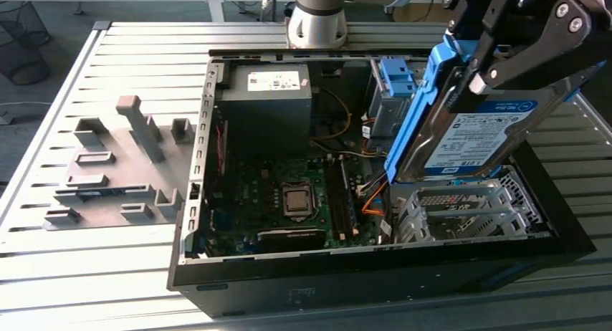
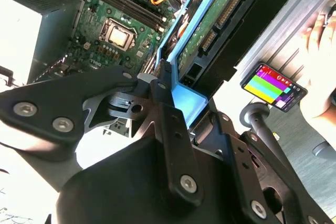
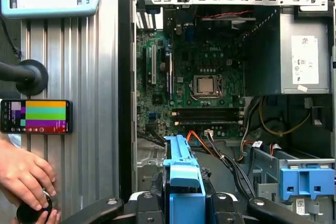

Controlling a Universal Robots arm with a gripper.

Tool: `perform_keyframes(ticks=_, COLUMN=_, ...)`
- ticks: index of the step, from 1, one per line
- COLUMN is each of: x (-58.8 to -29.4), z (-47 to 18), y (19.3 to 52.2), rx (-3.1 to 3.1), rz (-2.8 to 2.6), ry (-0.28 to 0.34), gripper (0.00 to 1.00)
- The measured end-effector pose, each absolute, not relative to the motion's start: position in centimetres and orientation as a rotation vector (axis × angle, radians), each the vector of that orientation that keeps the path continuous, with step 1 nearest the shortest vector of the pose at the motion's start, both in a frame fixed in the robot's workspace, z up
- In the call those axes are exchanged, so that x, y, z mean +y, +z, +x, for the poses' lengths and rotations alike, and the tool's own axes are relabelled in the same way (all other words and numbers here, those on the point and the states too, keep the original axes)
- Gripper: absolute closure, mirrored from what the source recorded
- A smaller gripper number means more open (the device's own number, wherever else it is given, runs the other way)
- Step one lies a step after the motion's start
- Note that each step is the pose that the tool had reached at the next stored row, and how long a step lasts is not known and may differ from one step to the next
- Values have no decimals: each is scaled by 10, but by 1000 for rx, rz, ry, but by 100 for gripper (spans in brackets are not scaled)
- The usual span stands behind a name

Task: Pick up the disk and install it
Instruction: 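Insert the disk into the insertion slot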

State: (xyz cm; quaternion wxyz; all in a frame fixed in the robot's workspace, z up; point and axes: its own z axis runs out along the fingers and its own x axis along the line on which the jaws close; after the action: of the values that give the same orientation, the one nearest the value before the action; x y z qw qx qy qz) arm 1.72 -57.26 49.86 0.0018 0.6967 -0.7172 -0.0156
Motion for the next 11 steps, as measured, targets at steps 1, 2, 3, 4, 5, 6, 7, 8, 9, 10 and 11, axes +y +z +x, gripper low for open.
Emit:
perform_keyframes(ticks=1, x=-573, z=17, y=499, rx=-2250, rz=2186, ry=-49, gripper=63)
perform_keyframes(ticks=2, x=-573, z=17, y=499, rx=-2250, rz=2186, ry=-49, gripper=63)
perform_keyframes(ticks=3, x=-573, z=17, y=499, rx=-2250, rz=2186, ry=-49, gripper=63)
perform_keyframes(ticks=4, x=-573, z=17, y=499, rx=-2250, rz=2186, ry=-49, gripper=63)
perform_keyframes(ticks=5, x=-573, z=18, y=498, rx=-2250, rz=2187, ry=-50, gripper=63)
perform_keyframes(ticks=6, x=-573, z=19, y=498, rx=-2251, rz=2187, ry=-51, gripper=63)
perform_keyframes(ticks=7, x=-573, z=21, y=498, rx=-2251, rz=2187, ry=-52, gripper=63)
perform_keyframes(ticks=8, x=-573, z=24, y=497, rx=-2251, rz=2187, ry=-54, gripper=63)
perform_keyframes(ticks=9, x=-573, z=27, y=497, rx=-2251, rz=2188, ry=-55, gripper=63)
perform_keyframes(ticks=10, x=-573, z=29, y=496, rx=-2252, rz=2188, ry=-55, gripper=63)
perform_keyframes(ticks=11, x=-573, z=30, y=495, rx=-2252, rz=2188, ry=-55, gripper=63)
